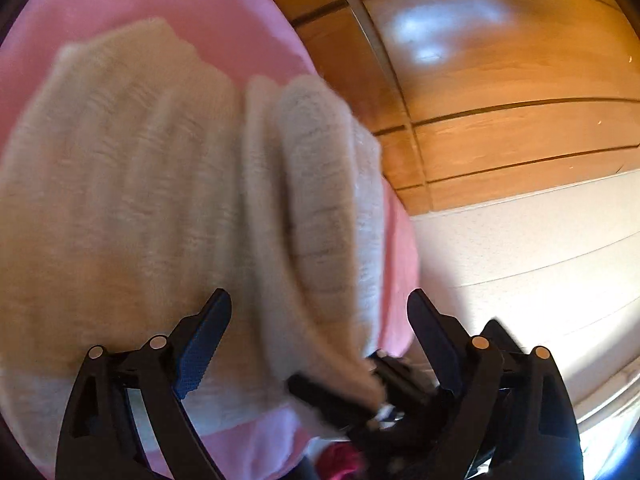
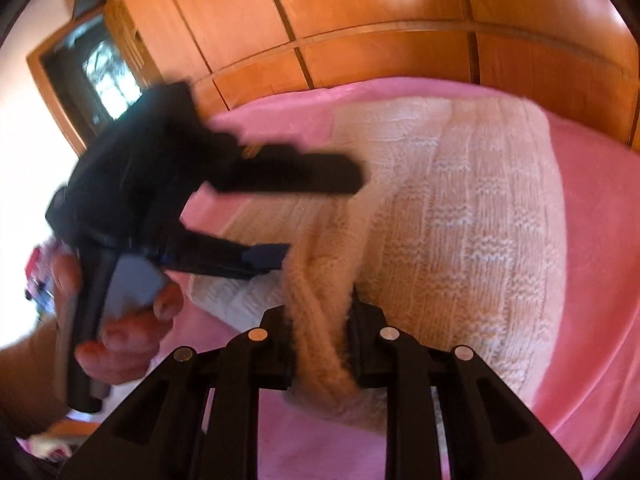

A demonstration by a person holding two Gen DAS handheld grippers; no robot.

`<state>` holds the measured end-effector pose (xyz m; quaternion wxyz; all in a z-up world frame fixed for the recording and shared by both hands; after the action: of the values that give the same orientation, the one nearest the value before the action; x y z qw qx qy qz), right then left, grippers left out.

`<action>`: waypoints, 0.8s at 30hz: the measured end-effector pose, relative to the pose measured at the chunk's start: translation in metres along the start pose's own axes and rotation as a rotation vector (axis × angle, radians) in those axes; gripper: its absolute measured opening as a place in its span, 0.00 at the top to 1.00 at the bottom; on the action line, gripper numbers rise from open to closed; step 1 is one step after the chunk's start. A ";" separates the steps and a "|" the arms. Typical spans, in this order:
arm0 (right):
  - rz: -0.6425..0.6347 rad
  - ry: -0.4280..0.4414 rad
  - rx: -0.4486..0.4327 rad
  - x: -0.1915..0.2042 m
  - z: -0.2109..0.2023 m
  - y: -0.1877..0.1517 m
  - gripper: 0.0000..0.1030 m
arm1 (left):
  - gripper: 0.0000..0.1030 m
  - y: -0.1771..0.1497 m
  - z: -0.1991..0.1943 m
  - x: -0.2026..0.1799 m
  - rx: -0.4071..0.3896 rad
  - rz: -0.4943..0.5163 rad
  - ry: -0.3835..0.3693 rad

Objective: Fold small clothes

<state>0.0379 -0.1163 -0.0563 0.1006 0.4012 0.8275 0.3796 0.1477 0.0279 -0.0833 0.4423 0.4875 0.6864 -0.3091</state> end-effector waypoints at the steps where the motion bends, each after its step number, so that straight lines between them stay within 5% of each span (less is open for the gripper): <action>1: -0.007 -0.003 -0.003 0.002 0.001 -0.001 0.79 | 0.15 0.001 0.005 -0.005 0.002 0.003 0.006; 3: -0.004 0.019 -0.022 0.006 0.001 -0.002 0.65 | 0.46 0.002 0.011 -0.012 -0.004 0.031 0.066; 5: 0.008 0.045 -0.043 0.007 -0.004 -0.003 0.50 | 0.77 0.000 0.021 -0.020 -0.036 0.110 0.214; 10: 0.142 0.109 -0.135 -0.019 -0.048 -0.016 0.47 | 0.82 -0.002 0.009 -0.036 -0.097 0.172 0.238; 16: 0.314 -0.028 -0.167 -0.085 -0.076 -0.037 0.51 | 0.83 -0.022 -0.034 -0.086 -0.158 0.335 0.242; 21: 0.203 0.027 -0.129 -0.049 -0.045 -0.018 0.57 | 0.84 -0.033 -0.078 -0.107 -0.257 0.450 0.305; 24: 0.131 0.026 -0.096 -0.016 -0.026 -0.012 0.57 | 0.84 -0.023 -0.100 -0.082 -0.301 0.430 0.387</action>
<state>0.0297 -0.1470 -0.0492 0.0837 0.4444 0.7816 0.4297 0.1068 0.0734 0.0328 0.4256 0.6002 0.6772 -0.0053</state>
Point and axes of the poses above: each gripper's, at about its wrist camera, not at the fingertips, and z roughly the way its jaws point, x to its left, y to its top, the point moved 2 cm from there along z, roughly the way its jaws point, and after that the axes turned 10 degrees about -z, right-handed, at the moved point
